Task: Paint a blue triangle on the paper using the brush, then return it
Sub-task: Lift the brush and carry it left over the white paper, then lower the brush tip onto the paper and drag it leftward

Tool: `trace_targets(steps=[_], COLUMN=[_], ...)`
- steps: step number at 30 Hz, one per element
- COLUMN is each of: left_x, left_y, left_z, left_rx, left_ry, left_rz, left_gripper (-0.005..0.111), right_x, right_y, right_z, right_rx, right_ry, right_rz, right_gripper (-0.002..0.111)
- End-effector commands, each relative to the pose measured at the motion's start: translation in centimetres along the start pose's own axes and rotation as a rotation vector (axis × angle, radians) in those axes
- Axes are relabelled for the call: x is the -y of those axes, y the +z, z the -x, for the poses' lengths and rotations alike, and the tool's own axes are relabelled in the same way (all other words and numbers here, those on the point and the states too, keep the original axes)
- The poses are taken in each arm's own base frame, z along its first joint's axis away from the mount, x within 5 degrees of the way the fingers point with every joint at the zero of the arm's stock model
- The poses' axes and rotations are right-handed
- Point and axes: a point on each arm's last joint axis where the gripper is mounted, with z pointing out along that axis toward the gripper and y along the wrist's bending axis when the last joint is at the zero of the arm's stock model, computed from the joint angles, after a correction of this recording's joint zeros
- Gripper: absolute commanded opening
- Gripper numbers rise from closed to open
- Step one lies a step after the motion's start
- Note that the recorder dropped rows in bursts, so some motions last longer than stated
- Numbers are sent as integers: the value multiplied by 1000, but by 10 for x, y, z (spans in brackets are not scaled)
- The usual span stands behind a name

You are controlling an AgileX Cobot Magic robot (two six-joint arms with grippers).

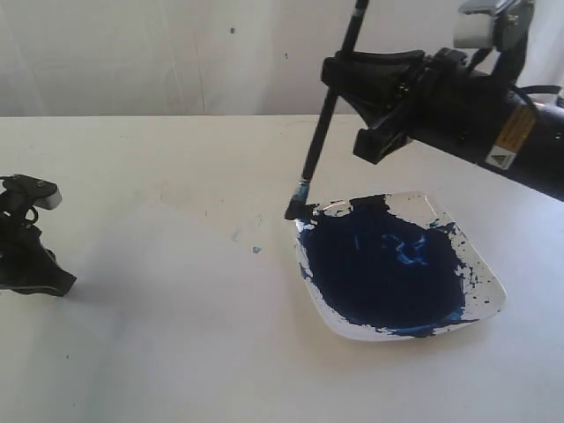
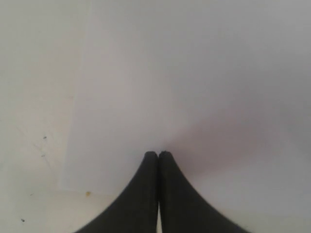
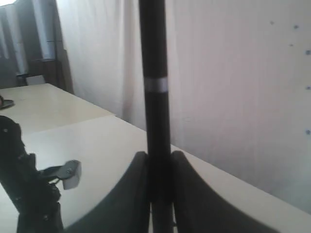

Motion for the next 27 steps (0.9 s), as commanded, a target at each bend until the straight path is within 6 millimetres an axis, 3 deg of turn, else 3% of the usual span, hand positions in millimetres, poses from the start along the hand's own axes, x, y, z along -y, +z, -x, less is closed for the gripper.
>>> trace_targets(steps=[1, 6, 14, 27], left_x=[0, 0, 1, 1], left_y=[5, 5, 4, 4], left_z=[-1, -1, -3, -3], left_rx=[-13, -17, -32, -40], left_ry=[-24, -20, -9, 1], left_rz=[-22, -25, -39, -42], left_gripper=[0, 0, 0, 0], right_x=[-12, -25, -39, -53], right_y=[34, 80, 126, 163], right_z=[-4, -26, -50, -88], right_rx=[46, 53, 53, 27], right_ry=[47, 96, 119, 169], right_rz=[70, 139, 227, 262], right_gripper=[0, 0, 0, 0])
